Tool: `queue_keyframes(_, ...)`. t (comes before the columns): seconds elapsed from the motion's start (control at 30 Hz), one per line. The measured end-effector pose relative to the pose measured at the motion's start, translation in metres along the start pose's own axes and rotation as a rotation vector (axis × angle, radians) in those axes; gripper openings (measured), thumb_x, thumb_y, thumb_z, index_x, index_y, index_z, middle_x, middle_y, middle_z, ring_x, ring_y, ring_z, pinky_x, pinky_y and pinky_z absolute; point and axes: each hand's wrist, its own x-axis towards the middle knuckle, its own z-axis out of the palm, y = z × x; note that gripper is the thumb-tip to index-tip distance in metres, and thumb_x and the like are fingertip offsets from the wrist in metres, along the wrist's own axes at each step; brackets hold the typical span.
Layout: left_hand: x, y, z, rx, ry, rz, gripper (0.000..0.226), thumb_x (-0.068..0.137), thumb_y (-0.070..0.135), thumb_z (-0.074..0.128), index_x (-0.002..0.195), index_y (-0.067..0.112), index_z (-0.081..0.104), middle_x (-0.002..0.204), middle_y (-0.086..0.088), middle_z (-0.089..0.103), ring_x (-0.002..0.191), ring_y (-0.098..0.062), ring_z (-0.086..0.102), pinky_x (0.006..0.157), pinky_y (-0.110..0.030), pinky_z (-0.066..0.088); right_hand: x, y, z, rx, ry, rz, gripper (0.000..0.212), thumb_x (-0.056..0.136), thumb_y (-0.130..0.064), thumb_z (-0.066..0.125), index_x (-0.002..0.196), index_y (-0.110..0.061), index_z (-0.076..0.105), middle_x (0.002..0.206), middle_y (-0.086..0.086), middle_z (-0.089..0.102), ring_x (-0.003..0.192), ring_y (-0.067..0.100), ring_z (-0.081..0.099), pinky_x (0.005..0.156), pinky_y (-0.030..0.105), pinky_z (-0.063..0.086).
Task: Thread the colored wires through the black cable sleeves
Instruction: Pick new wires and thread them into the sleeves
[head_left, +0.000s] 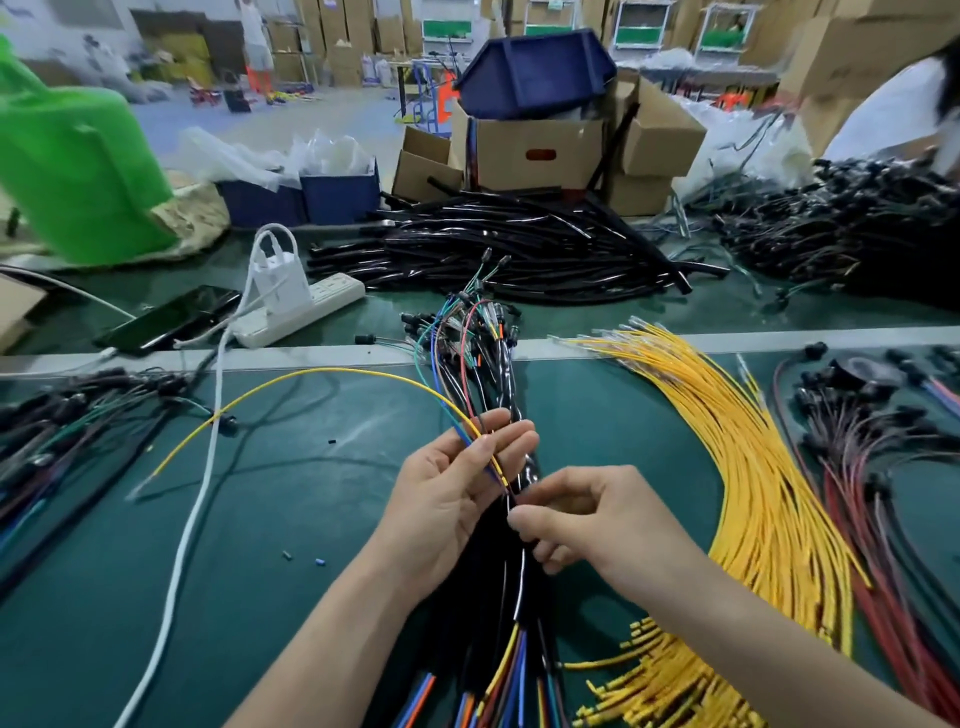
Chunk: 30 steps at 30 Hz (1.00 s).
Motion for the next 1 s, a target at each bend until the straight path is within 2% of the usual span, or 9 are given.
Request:
queue_keyframes(0.1,0.000,0.000,-0.001,0.021,-0.006,-0.009,0.029,0.082,0.007,0.051,0.110,0.001,0.057,0.107,-0.016,0.070,0.094,-0.019,0.070,0.074,-0.022,0.056,0.002,-0.002,0.004,-0.073,-0.011,-0.047,0.004,0.081,-0.002,0.069,0.084,-0.002,0.073,0.067,0.014,0.070,0.052,0.014,0.061,0.051,0.022,0.052)
queue_keyframes(0.17,0.000,0.000,-0.001,0.041,-0.001,-0.010,0.030,0.082,0.007,0.052,0.111,0.001,0.057,0.107,-0.016,0.070,0.094,-0.020,0.070,0.074,-0.025,0.056,0.005,0.000,0.003,-0.071,-0.018,-0.041,0.009,0.085,0.003,0.063,0.083,0.002,0.072,0.067,0.015,0.069,0.051,0.013,0.061,0.050,0.021,0.052)
queue_keyframes(0.3,0.001,0.000,-0.001,0.058,0.020,-0.017,0.031,0.079,0.008,0.054,0.109,0.002,0.058,0.103,-0.015,0.071,0.090,-0.021,0.071,0.070,-0.029,0.058,0.008,-0.002,-0.004,0.109,-0.038,0.022,0.008,0.087,0.004,0.061,0.087,0.004,0.069,0.069,0.016,0.069,0.053,0.015,0.061,0.052,0.020,0.052)
queue_keyframes(0.4,0.001,0.001,-0.001,0.056,0.014,-0.017,0.033,0.079,0.008,0.055,0.111,0.002,0.057,0.105,-0.015,0.071,0.094,-0.021,0.070,0.076,-0.032,0.058,0.008,-0.004,-0.005,0.183,-0.039,0.042,0.003,0.085,0.004,0.064,0.088,0.004,0.063,0.071,0.019,0.070,0.053,0.018,0.063,0.052,0.022,0.054)
queue_keyframes(0.57,0.000,0.002,-0.001,-0.004,-0.021,-0.042,0.038,0.076,0.005,0.057,0.114,0.002,0.056,0.110,-0.014,0.070,0.098,-0.019,0.069,0.072,-0.025,0.056,0.011,-0.012,-0.001,0.187,-0.068,0.023,0.007,0.083,0.003,0.066,0.083,0.003,0.059,0.072,0.021,0.070,0.053,0.020,0.064,0.052,0.024,0.055)
queue_keyframes(0.7,0.000,0.004,0.001,0.038,-0.023,-0.033,0.036,0.075,0.006,0.057,0.110,0.004,0.058,0.106,-0.011,0.071,0.095,-0.019,0.070,0.067,-0.026,0.057,0.017,-0.009,0.000,0.261,-0.038,0.027,0.006,0.085,0.001,0.065,0.088,0.005,0.063,0.072,0.016,0.070,0.060,0.022,0.067,0.058,0.026,0.058)
queue_keyframes(0.83,-0.001,0.006,0.001,0.009,-0.006,-0.023,0.032,0.074,0.003,0.055,0.106,0.001,0.056,0.100,-0.012,0.072,0.090,-0.020,0.071,0.067,-0.028,0.058,0.015,-0.008,0.000,0.384,-0.086,0.055,0.010,0.082,0.005,0.066,0.092,0.005,0.066,0.082,0.020,0.072,0.070,0.026,0.072,0.063,0.024,0.058)
queue_keyframes(0.9,-0.001,0.007,0.002,-0.020,-0.008,-0.027,0.030,0.075,0.002,0.054,0.104,0.000,0.054,0.098,-0.014,0.072,0.087,-0.020,0.071,0.066,-0.027,0.057,0.013,-0.007,-0.001,0.304,-0.060,-0.010,0.011,0.080,0.008,0.067,0.090,0.003,0.067,0.081,0.020,0.073,0.070,0.025,0.072,0.062,0.022,0.057)
queue_keyframes(1.0,-0.002,0.006,0.004,-0.037,-0.004,-0.032,0.024,0.076,0.002,0.054,0.100,0.002,0.054,0.099,-0.015,0.072,0.085,-0.020,0.072,0.067,-0.027,0.057,0.010,-0.004,-0.005,0.081,-0.005,-0.106,0.008,0.077,-0.001,0.074,0.083,-0.001,0.070,0.072,0.014,0.073,0.064,0.021,0.071,0.059,0.021,0.055)
